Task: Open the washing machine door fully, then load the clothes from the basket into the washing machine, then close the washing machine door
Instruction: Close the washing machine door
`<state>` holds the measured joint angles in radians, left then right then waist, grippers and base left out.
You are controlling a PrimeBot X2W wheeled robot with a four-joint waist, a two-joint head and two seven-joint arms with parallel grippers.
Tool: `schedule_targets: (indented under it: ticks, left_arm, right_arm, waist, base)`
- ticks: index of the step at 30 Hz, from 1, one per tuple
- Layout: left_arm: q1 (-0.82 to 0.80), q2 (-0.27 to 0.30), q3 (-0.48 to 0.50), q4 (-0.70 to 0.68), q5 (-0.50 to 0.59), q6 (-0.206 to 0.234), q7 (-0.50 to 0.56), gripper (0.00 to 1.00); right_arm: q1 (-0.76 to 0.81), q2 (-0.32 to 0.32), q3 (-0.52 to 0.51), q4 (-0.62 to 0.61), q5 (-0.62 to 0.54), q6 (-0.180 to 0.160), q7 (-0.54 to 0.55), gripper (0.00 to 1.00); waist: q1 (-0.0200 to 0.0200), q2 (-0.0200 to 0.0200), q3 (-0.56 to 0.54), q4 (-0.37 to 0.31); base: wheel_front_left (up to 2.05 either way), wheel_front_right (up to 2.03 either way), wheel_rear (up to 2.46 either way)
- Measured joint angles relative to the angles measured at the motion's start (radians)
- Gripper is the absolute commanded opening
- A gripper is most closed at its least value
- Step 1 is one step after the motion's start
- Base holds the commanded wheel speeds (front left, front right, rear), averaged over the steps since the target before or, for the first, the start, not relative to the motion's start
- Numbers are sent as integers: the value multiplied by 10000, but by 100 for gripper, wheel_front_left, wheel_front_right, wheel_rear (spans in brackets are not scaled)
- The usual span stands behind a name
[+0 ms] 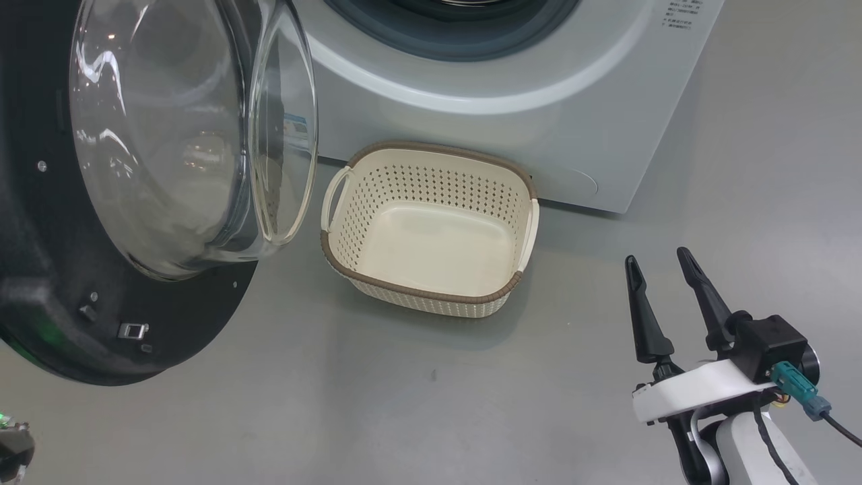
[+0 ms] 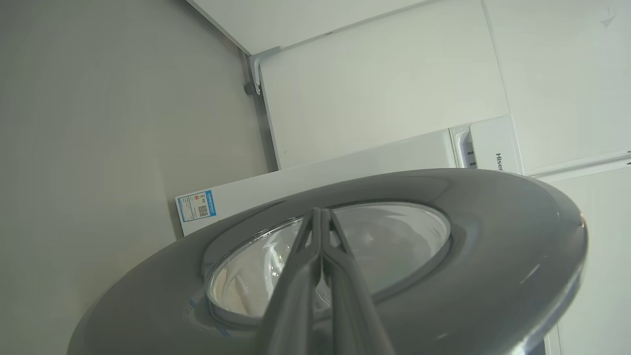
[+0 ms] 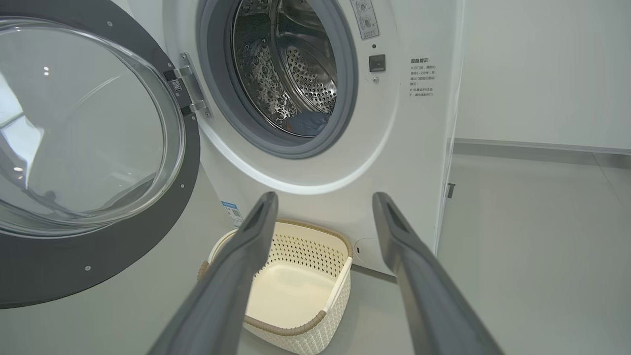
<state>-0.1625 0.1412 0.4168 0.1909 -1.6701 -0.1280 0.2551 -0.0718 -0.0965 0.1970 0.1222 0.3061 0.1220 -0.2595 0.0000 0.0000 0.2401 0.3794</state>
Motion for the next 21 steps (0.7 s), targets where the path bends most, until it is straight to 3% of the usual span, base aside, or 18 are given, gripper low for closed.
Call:
schedule_targets:
  ticks: [8,21]
  left_arm:
    - [29,127,167,362,-1200,0,1375,0]
    - [316,274,-322,514,-1894,0,3193,0]
  right_arm:
    - [0,-6,42,35,17,0,0,100]
    - [0,-6,65,96,128,0,0,100]
  waist:
    - [0,0,-37,-64]
    - [0,0,-46,-110]
  base:
    - [0,0,0]
    - [0,0,0]
